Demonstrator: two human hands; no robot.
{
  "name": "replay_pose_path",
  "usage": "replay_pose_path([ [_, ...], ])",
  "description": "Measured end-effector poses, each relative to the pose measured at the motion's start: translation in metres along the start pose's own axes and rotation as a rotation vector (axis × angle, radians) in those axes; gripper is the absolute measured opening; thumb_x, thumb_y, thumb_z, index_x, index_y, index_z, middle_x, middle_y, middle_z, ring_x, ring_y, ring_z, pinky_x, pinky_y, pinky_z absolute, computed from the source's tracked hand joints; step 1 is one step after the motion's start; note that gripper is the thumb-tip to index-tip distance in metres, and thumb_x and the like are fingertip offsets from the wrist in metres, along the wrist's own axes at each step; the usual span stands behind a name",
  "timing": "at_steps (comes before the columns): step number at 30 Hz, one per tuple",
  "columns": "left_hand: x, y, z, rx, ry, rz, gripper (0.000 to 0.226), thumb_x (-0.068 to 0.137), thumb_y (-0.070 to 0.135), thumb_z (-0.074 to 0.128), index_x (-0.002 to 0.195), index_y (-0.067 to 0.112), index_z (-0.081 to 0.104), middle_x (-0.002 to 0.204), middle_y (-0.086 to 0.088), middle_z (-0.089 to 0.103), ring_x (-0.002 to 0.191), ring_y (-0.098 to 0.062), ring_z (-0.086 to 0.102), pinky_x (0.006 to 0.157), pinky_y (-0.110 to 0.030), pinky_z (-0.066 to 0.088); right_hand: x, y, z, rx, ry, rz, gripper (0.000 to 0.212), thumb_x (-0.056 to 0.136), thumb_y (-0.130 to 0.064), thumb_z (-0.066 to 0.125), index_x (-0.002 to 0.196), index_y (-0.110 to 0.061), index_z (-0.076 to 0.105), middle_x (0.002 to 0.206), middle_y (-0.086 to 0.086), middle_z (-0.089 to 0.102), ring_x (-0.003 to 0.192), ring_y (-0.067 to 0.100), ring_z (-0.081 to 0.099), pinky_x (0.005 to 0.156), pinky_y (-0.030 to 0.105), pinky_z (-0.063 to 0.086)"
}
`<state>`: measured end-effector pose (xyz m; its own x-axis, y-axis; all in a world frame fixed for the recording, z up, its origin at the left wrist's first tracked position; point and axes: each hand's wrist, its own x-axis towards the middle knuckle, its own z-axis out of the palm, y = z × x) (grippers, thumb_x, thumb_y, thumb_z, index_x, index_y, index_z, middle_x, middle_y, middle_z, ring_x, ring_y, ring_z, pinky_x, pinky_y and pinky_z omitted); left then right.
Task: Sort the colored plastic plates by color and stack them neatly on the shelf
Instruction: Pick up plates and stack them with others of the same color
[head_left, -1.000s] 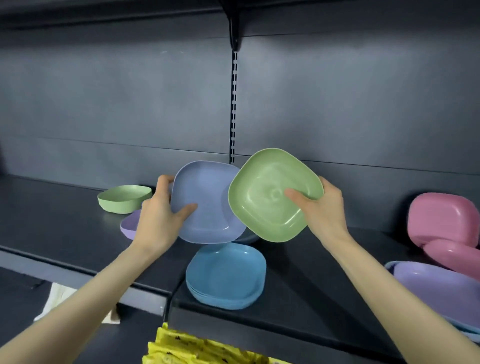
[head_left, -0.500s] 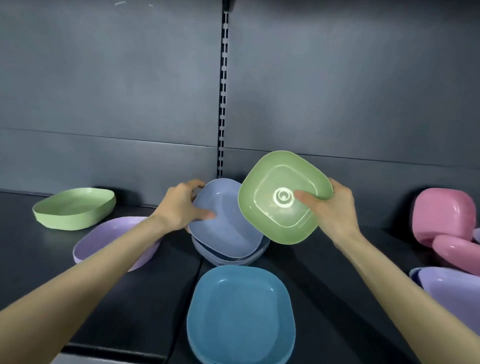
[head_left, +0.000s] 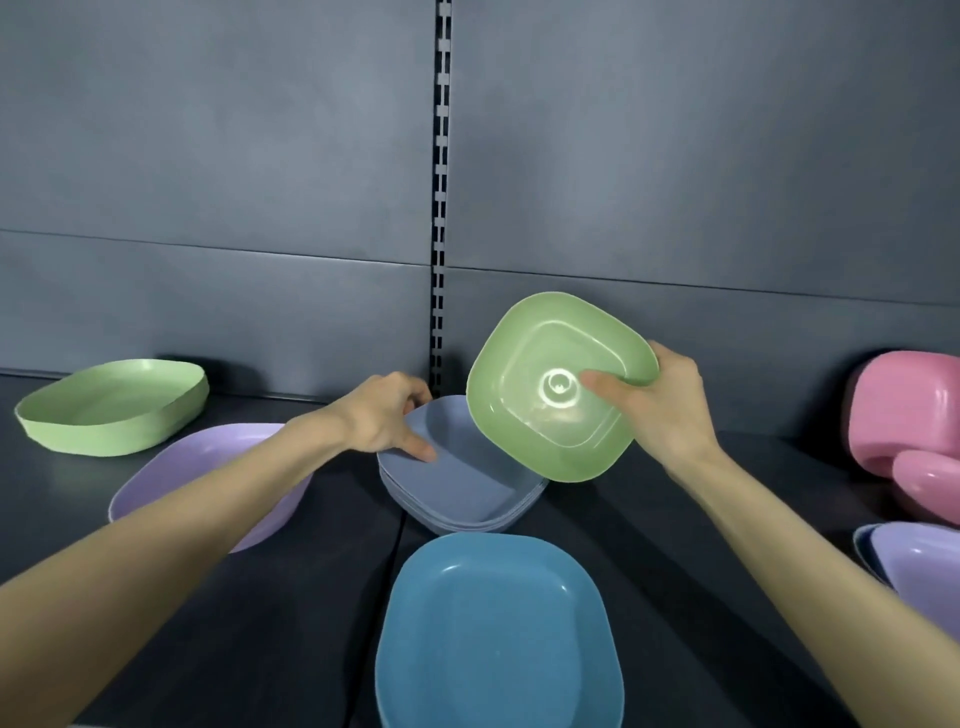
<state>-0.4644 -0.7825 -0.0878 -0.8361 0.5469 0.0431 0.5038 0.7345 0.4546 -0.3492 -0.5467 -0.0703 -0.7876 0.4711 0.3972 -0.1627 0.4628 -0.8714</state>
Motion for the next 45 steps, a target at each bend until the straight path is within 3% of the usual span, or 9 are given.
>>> replay_pose_path([
  [3, 0.001, 0.000, 0.002, 0.100, -0.022, 0.009, 0.047, 0.066, 0.028, 0.083, 0.103, 0.011, 0.059, 0.079, 0.006, 0.050, 0.081, -0.018, 0.054, 0.062, -0.023, 0.037, -0.001, 0.000, 0.000, -0.009, 0.027, 0.013, 0.026, 0.073, -0.013, 0.077, 0.096, -0.014, 0.064, 0.090, 0.001, 0.069, 0.084, 0.019, 0.066, 0.074, 0.034, 0.055],
  [7, -0.004, 0.007, -0.002, 0.207, 0.018, 0.108, 0.083, 0.066, 0.042, 0.081, 0.134, 0.012, 0.045, 0.122, -0.004, 0.046, 0.120, -0.023, 0.043, 0.097, -0.031, 0.039, -0.001, 0.000, -0.005, -0.023, 0.046, 0.028, 0.030, 0.073, -0.014, 0.078, 0.101, -0.012, 0.066, 0.092, 0.001, 0.070, 0.085, 0.019, 0.067, 0.073, 0.032, 0.055],
  [11, -0.006, 0.041, -0.007, -0.325, 0.010, 0.252, 0.072, 0.068, 0.033, 0.082, 0.130, 0.014, 0.050, 0.115, 0.002, 0.061, 0.102, -0.014, 0.059, 0.082, -0.015, 0.047, -0.004, 0.000, -0.016, -0.039, 0.055, 0.035, 0.032, 0.072, -0.016, 0.079, 0.100, -0.014, 0.066, 0.093, -0.001, 0.070, 0.086, 0.018, 0.067, 0.071, 0.030, 0.053],
  [15, 0.006, 0.076, 0.008, -0.534, 0.041, 0.322, 0.048, 0.070, 0.027, 0.082, 0.109, 0.013, 0.059, 0.102, -0.002, 0.071, 0.092, -0.017, 0.068, 0.084, -0.033, 0.055, -0.007, 0.004, -0.033, -0.099, 0.005, 0.041, 0.034, 0.070, -0.020, 0.081, 0.099, -0.017, 0.063, 0.092, -0.003, 0.069, 0.084, 0.016, 0.066, 0.071, 0.031, 0.054],
  [19, 0.021, 0.099, 0.027, -0.442, 0.149, 0.361, 0.041, 0.070, 0.019, 0.080, 0.105, 0.018, 0.058, 0.094, -0.002, 0.071, 0.087, -0.019, 0.067, 0.080, -0.039, 0.054, -0.003, 0.012, -0.056, -0.228, -0.070, 0.048, 0.044, 0.073, -0.022, 0.079, 0.101, -0.012, 0.047, 0.089, -0.007, 0.059, 0.080, 0.011, 0.058, 0.062, 0.026, 0.047],
  [23, 0.031, 0.120, 0.046, -0.288, 0.107, 0.385, 0.060, 0.068, 0.019, 0.079, 0.119, 0.025, 0.049, 0.087, 0.006, 0.066, 0.083, -0.016, 0.057, 0.069, -0.027, 0.049, 0.012, 0.028, -0.080, -0.334, -0.226, 0.111, 0.037, 0.073, -0.017, 0.078, 0.098, -0.012, 0.052, 0.090, 0.001, 0.062, 0.083, 0.020, 0.060, 0.068, 0.031, 0.050],
  [27, 0.044, 0.131, 0.059, -0.168, 0.065, 0.293, 0.058, 0.063, 0.027, 0.083, 0.111, 0.026, 0.051, 0.075, 0.008, 0.059, 0.076, -0.018, 0.053, 0.067, -0.031, 0.046, 0.028, 0.041, -0.093, -0.403, -0.392, 0.166, 0.029, 0.076, -0.012, 0.075, 0.097, -0.011, 0.056, 0.088, 0.003, 0.064, 0.081, 0.021, 0.062, 0.072, 0.032, 0.051],
  [37, 0.054, 0.133, 0.072, 0.118, -0.108, 0.091, 0.061, 0.059, 0.038, 0.086, 0.105, 0.013, 0.056, 0.098, 0.000, 0.065, 0.094, -0.020, 0.060, 0.077, -0.033, 0.050, 0.055, 0.063, -0.074, -0.668, -0.674, 0.125, 0.032, 0.073, -0.021, 0.078, 0.097, -0.016, 0.057, 0.097, 0.001, 0.063, 0.090, 0.020, 0.062, 0.078, 0.030, 0.051],
  [45, 0.056, 0.128, 0.075, 0.396, -0.106, 0.152, 0.069, 0.064, 0.053, 0.077, 0.118, 0.018, 0.051, 0.105, 0.002, 0.057, 0.103, -0.020, 0.053, 0.081, -0.032, 0.042, 0.050, 0.073, -0.076, -0.779, -0.724, 0.065, 0.055, 0.071, -0.033, 0.080, 0.118, -0.021, 0.053, 0.107, 0.000, 0.058, 0.093, 0.018, 0.057, 0.080, 0.029, 0.048],
])
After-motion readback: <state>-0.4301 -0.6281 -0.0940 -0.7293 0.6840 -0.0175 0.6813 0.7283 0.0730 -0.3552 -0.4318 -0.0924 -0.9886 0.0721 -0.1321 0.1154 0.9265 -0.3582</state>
